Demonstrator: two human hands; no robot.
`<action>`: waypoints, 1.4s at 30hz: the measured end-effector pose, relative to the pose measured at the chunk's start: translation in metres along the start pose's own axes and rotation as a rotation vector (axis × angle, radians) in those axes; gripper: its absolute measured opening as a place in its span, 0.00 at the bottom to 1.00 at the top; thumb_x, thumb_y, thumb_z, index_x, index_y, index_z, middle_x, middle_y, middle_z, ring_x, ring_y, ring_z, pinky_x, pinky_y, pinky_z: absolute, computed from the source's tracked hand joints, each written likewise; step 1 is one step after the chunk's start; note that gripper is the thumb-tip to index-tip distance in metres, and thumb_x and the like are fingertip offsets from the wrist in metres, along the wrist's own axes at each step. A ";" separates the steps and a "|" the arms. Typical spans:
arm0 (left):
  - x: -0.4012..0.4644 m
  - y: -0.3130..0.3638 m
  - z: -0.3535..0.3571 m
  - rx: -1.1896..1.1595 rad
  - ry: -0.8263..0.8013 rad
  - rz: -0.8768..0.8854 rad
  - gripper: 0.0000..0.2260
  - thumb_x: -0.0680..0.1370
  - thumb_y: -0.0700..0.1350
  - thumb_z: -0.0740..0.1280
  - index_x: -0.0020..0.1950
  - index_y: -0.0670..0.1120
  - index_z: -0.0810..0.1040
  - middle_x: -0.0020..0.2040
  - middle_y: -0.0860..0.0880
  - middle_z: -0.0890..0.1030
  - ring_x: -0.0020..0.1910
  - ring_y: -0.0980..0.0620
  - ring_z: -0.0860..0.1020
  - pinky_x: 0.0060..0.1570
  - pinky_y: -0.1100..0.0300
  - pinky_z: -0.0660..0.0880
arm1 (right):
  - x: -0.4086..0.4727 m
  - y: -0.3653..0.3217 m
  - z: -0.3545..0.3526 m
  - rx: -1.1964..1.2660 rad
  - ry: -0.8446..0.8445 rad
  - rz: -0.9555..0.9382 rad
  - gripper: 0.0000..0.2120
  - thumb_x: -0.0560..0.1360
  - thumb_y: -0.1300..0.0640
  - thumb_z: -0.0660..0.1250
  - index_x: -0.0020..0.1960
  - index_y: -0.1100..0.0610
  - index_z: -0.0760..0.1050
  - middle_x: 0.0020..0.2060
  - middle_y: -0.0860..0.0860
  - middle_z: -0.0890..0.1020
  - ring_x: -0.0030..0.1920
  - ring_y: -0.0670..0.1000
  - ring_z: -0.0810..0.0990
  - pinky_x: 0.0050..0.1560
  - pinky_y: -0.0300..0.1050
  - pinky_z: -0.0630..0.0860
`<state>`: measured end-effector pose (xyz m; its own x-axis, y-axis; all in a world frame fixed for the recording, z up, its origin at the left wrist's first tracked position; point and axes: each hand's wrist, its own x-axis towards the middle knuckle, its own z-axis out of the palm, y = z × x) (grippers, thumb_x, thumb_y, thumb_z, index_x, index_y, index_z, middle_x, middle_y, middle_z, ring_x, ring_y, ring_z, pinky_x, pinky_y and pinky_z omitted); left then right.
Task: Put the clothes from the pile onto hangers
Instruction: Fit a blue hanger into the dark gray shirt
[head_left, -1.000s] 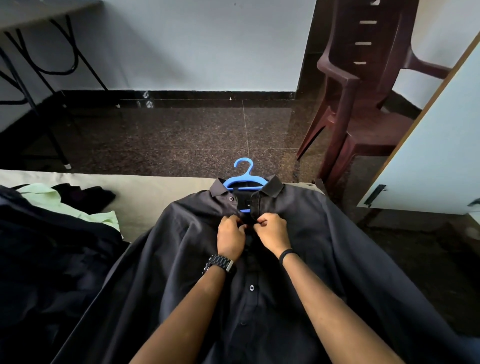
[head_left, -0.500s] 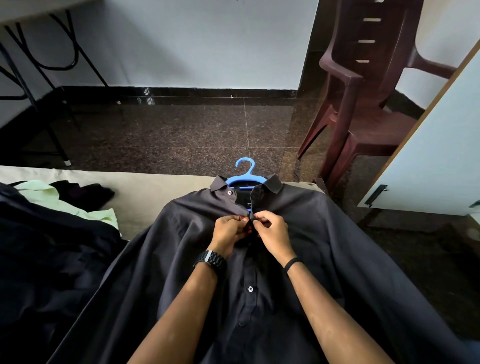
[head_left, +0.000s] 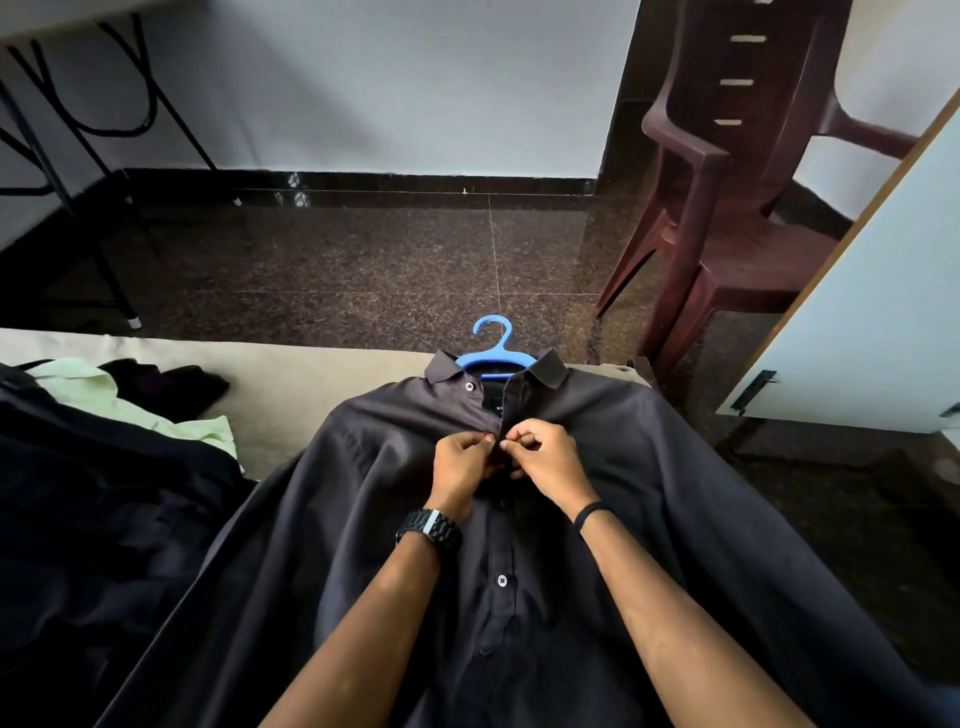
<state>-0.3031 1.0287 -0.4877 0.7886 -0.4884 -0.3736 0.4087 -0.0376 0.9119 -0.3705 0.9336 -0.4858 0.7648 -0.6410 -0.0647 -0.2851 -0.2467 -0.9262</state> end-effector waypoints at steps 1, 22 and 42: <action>0.000 0.000 0.000 0.005 -0.004 0.004 0.13 0.80 0.36 0.61 0.36 0.39 0.76 0.37 0.41 0.79 0.37 0.48 0.79 0.36 0.62 0.79 | 0.001 0.000 0.001 0.000 -0.001 0.010 0.05 0.73 0.65 0.70 0.40 0.57 0.76 0.31 0.51 0.77 0.28 0.44 0.77 0.28 0.36 0.77; 0.011 0.001 -0.001 0.324 0.081 0.109 0.07 0.78 0.38 0.66 0.41 0.41 0.80 0.38 0.44 0.82 0.34 0.51 0.78 0.32 0.63 0.75 | 0.005 -0.015 -0.007 0.244 -0.145 0.241 0.06 0.77 0.65 0.63 0.42 0.60 0.76 0.35 0.53 0.78 0.32 0.49 0.76 0.25 0.39 0.73; 0.057 0.053 0.014 0.456 0.343 0.309 0.05 0.76 0.44 0.69 0.46 0.42 0.81 0.43 0.46 0.84 0.44 0.48 0.81 0.49 0.53 0.78 | 0.068 -0.056 0.024 0.595 0.431 0.547 0.15 0.72 0.51 0.73 0.46 0.63 0.78 0.35 0.55 0.80 0.30 0.50 0.79 0.22 0.41 0.72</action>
<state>-0.2428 0.9869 -0.4579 0.9713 -0.2331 -0.0462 -0.0377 -0.3431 0.9385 -0.2890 0.9214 -0.4469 0.2951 -0.8035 -0.5170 -0.1082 0.5095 -0.8536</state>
